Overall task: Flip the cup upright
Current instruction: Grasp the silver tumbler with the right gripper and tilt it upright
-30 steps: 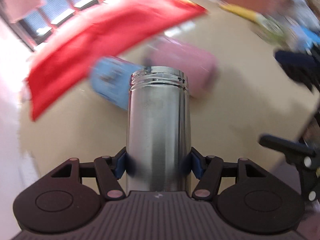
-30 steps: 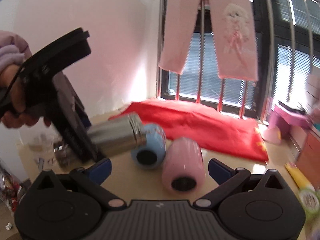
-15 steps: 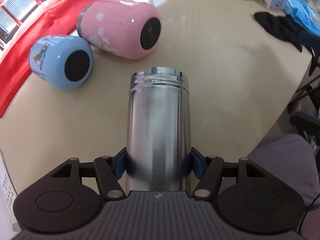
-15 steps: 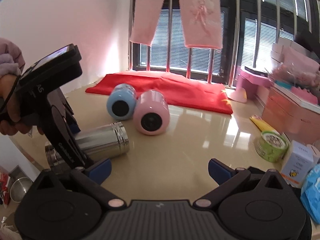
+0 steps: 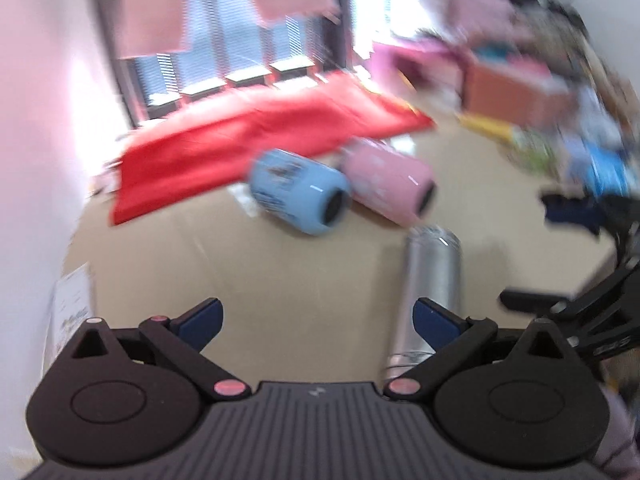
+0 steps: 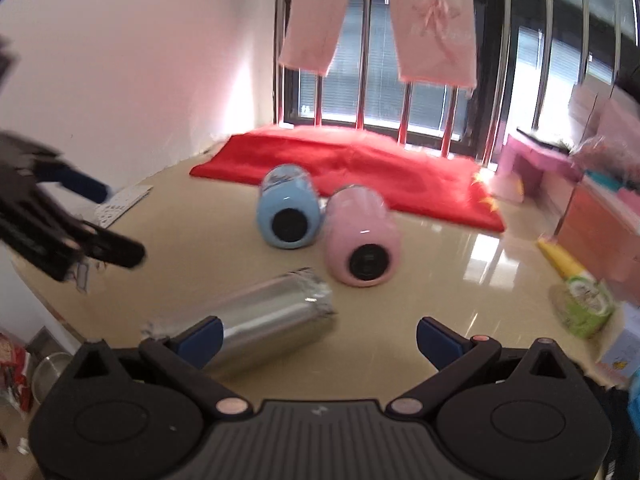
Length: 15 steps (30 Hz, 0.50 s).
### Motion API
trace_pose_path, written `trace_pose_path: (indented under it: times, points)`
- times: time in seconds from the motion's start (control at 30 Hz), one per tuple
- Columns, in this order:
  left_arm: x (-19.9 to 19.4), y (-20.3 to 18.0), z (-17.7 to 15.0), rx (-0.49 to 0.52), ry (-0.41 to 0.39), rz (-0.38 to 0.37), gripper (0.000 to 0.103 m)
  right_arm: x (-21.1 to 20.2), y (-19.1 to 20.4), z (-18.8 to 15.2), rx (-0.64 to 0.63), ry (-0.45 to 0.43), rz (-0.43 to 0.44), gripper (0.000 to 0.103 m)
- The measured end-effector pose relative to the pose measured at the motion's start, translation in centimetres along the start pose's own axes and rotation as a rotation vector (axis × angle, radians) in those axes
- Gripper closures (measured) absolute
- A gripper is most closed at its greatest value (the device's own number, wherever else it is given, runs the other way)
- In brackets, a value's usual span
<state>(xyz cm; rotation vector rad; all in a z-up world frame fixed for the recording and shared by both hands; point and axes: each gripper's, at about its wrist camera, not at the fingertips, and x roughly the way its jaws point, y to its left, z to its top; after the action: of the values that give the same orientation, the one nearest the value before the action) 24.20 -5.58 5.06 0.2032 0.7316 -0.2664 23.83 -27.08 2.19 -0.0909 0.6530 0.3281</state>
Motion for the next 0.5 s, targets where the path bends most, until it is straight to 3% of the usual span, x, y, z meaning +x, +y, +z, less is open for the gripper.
trace_pose_path:
  times: [0.17, 0.4, 0.5]
  points:
    - [-2.9, 3.2, -2.6, -0.091, -0.118, 0.032, 0.000, 2.5, 2.5, 2.2, 0.143, 0.107, -0.003, 0.000]
    - [-2.8, 4.2, -5.1, -0.094, -0.119, -0.068, 0.000, 6.0, 2.5, 3.9, 0.385, 0.308, -0.066, 0.000]
    - [-2.3, 4.2, -5.7, -0.072, -0.104, -0.107, 0.000, 7.2, 2.7, 4.2, 0.426, 0.346, -0.114, 0.000]
